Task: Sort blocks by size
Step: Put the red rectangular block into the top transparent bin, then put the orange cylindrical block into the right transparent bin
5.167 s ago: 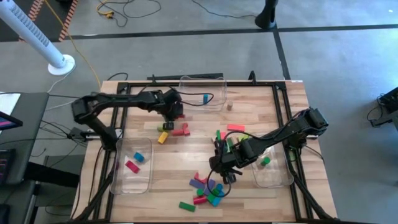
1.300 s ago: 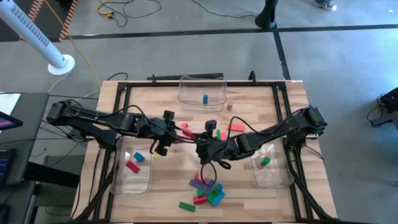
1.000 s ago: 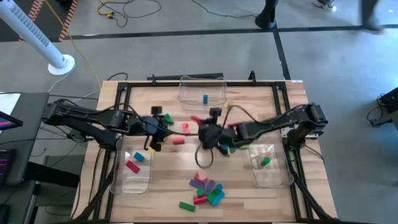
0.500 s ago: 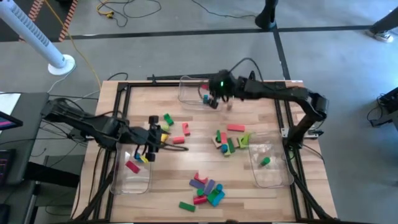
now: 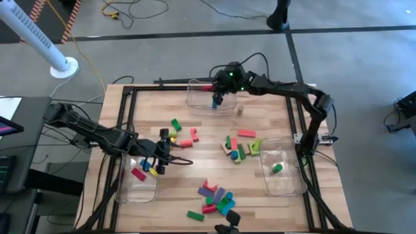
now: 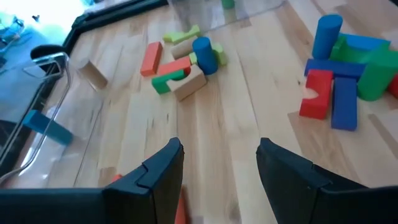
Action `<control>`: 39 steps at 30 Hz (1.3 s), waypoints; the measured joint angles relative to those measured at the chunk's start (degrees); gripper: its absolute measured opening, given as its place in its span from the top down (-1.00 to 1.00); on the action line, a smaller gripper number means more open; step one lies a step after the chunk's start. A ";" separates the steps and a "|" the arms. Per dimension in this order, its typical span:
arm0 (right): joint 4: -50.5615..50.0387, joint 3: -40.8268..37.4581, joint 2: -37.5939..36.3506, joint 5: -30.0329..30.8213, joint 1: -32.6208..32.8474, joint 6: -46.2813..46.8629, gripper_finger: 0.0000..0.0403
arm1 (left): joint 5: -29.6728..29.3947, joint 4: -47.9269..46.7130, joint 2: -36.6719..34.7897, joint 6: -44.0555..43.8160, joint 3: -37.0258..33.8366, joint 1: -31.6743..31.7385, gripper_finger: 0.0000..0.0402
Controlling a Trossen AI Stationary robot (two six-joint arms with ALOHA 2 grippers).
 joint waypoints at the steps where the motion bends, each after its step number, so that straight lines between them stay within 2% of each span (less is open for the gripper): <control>1: -0.24 -0.01 0.39 -0.02 0.03 -0.04 0.56 | 0.03 0.86 0.00 -0.01 -0.43 0.00 0.04; 9: -0.80 -0.09 0.49 1.53 -0.28 0.19 0.48 | 1.71 2.69 0.00 -0.11 -1.05 0.00 0.04; 19: -2.64 -0.09 0.49 1.60 -0.81 0.54 -0.05 | 1.69 3.35 0.00 0.57 -1.03 0.00 0.04; 22: -3.32 -0.09 0.49 2.60 -1.08 1.18 -0.15 | 1.69 3.33 0.00 0.59 -1.03 0.00 0.04; 32: -3.60 -0.09 0.35 2.62 0.05 0.68 -0.13 | 2.54 3.26 0.00 0.40 -1.03 0.00 0.04; 39: -8.11 -0.09 0.11 2.64 3.40 -2.13 -0.12 | 4.72 3.51 0.02 -0.20 -1.69 0.00 0.04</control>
